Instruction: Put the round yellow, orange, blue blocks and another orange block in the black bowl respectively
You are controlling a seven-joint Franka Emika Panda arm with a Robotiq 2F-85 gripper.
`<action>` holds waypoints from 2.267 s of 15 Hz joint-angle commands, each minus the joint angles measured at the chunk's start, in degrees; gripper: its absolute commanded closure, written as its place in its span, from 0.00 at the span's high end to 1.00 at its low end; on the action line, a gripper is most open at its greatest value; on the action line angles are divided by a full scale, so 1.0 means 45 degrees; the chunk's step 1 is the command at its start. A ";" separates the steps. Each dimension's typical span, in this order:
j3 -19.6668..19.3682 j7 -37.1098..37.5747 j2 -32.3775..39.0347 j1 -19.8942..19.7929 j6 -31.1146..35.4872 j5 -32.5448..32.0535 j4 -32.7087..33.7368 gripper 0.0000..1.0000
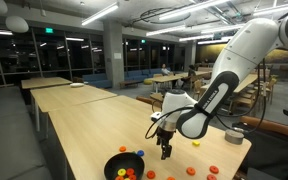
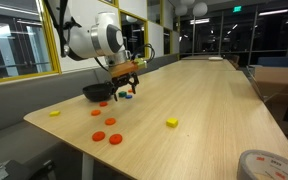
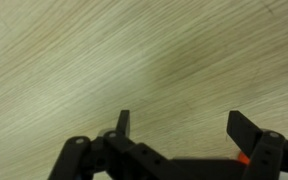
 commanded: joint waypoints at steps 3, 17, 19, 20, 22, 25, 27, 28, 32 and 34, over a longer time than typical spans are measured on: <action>0.0504 -0.1579 0.0708 -0.0184 -0.1254 0.0815 0.1685 1.00; 0.0343 -0.2784 0.3227 0.0446 -0.3971 0.0334 0.5506 1.00; 0.0329 -0.2759 0.3517 0.0541 -0.4066 0.0267 0.5830 1.00; 0.0331 -0.2768 0.3639 0.0578 -0.4138 0.0247 0.5965 1.00; 0.0316 -0.2766 0.3855 0.0658 -0.4309 0.0201 0.6266 1.00; 0.0311 -0.2860 0.4086 0.0689 -0.4644 0.0163 0.6657 1.00; 0.0324 -0.2957 0.4225 0.0655 -0.4814 0.0179 0.6888 1.00; 0.0331 -0.3024 0.4290 0.0633 -0.4927 0.0200 0.6997 1.00; 0.0391 -0.3384 0.4526 0.0516 -0.5116 0.0346 0.7348 1.00; 0.0453 -0.3546 0.4637 0.0417 -0.5054 0.0466 0.7459 1.00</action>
